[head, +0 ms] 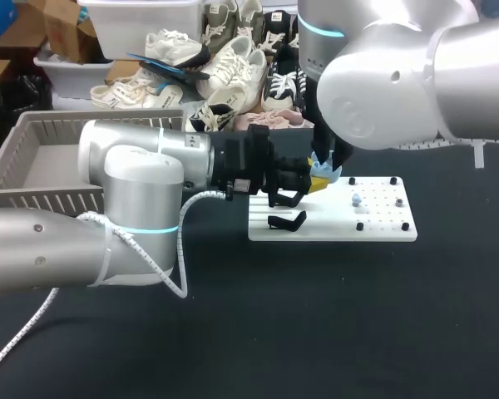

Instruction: Pick up each earbud case from the left stands, insert the matching earbuds, close the lid, and place the case in the box.

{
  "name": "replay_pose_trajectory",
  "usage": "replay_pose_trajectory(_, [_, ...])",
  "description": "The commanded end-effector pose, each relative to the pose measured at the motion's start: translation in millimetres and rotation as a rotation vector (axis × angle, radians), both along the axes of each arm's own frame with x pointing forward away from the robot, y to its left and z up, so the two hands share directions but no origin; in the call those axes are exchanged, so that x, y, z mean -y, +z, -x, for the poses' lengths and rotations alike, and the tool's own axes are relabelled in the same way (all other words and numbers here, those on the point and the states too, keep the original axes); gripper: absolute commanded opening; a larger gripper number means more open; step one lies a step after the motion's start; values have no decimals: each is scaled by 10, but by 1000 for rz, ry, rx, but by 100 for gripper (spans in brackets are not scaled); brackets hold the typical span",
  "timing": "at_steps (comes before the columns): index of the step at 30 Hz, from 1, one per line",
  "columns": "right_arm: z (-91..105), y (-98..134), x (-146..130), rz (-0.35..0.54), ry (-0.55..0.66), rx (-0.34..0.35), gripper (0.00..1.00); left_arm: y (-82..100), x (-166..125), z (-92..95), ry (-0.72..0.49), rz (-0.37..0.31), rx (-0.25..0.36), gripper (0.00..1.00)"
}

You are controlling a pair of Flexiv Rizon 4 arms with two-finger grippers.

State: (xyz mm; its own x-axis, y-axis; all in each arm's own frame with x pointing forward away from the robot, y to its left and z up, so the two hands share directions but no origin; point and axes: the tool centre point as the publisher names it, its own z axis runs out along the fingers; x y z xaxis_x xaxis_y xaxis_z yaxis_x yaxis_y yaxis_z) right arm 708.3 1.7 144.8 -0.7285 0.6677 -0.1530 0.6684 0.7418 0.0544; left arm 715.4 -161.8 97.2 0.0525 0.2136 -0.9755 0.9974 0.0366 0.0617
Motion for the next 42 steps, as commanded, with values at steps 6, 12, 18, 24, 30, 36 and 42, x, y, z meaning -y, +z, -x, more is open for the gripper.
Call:
replay_pose_trajectory(6, [34, 20, 32, 0, -3, 4, 21, -5, 1, 5, 2, 2, 2, 0])
replay_pose_trajectory(12, [53, 31, 64, 1, -10, 5, 21, -5, 1, 5, 2, 2, 2, 0])
replay_pose_trajectory(18, [42, 39, 79, 2, -11, 8, 22, -5, 1, 5, 2, 2, 2, 0])
replay_pose_trajectory(24, [16, 29, 97, 0, -18, 6, 22, -5, 1, 5, 2, 2, 2, 0])
replay_pose_trajectory(30, [-1, 53, 102, 0, -22, 10, 22, -5, 1, 5, 2, 2, 2, 0])
replay_pose_trajectory(36, [-14, 70, 107, 2, -26, 14, 23, -5, 1, 5, 2, 2, 2, 0])
replay_pose_trajectory(42, [56, 149, 114, 1, -29, 34, 24, -5, 1, 5, 2, 2, 2, 0])
